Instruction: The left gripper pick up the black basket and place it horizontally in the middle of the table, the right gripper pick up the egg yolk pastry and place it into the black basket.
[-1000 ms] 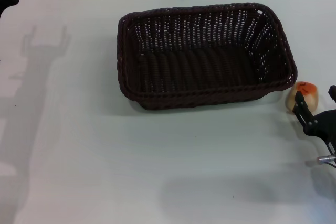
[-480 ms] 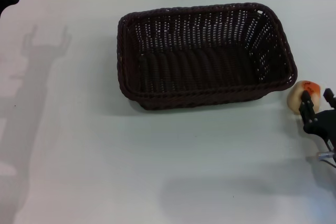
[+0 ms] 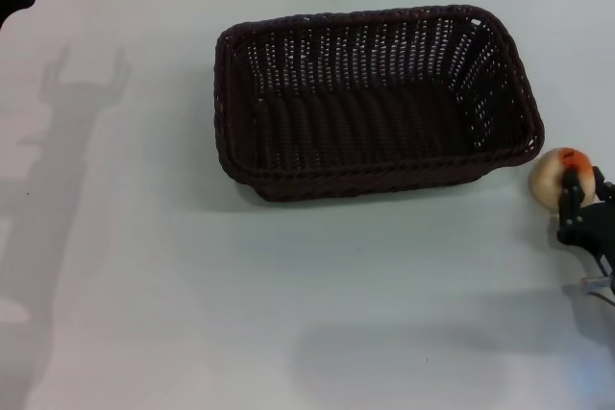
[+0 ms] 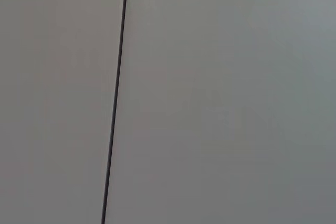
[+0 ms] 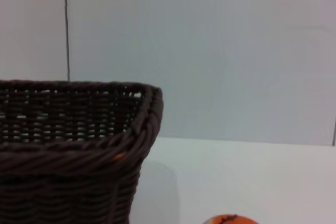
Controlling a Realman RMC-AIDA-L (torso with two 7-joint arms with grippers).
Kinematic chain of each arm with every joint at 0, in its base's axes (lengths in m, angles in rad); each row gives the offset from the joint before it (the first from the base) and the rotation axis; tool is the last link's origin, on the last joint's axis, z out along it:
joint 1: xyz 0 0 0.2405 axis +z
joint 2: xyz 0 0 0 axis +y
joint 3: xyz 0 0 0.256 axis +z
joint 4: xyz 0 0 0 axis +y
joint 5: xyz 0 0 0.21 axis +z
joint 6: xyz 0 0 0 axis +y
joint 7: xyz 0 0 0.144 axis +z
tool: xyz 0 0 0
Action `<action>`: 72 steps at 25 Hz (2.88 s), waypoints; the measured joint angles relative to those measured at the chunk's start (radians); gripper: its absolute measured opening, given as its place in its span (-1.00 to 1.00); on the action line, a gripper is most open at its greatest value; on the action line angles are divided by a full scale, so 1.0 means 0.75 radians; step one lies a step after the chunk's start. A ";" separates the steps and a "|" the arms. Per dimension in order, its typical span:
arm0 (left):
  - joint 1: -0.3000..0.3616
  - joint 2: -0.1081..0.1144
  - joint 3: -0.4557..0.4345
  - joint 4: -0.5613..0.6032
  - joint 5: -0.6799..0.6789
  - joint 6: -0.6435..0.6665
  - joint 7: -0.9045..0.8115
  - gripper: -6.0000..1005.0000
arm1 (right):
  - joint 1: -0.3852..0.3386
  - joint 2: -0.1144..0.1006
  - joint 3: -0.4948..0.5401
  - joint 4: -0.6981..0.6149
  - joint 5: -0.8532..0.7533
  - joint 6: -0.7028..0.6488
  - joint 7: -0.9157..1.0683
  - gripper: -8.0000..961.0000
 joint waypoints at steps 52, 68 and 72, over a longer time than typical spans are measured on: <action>-0.031 -0.004 -0.002 0.043 0.001 -0.010 -0.004 0.56 | 0.082 -0.072 0.163 -0.387 -0.445 0.074 -0.155 -0.82; -0.021 -0.004 0.000 0.061 0.004 -0.009 -0.004 0.56 | 0.010 -0.040 0.247 -0.436 -0.513 0.043 -0.142 0.05; -0.021 -0.004 0.000 0.063 0.004 -0.009 -0.005 0.56 | -0.068 -0.005 0.331 -0.449 -0.511 0.078 -0.142 0.30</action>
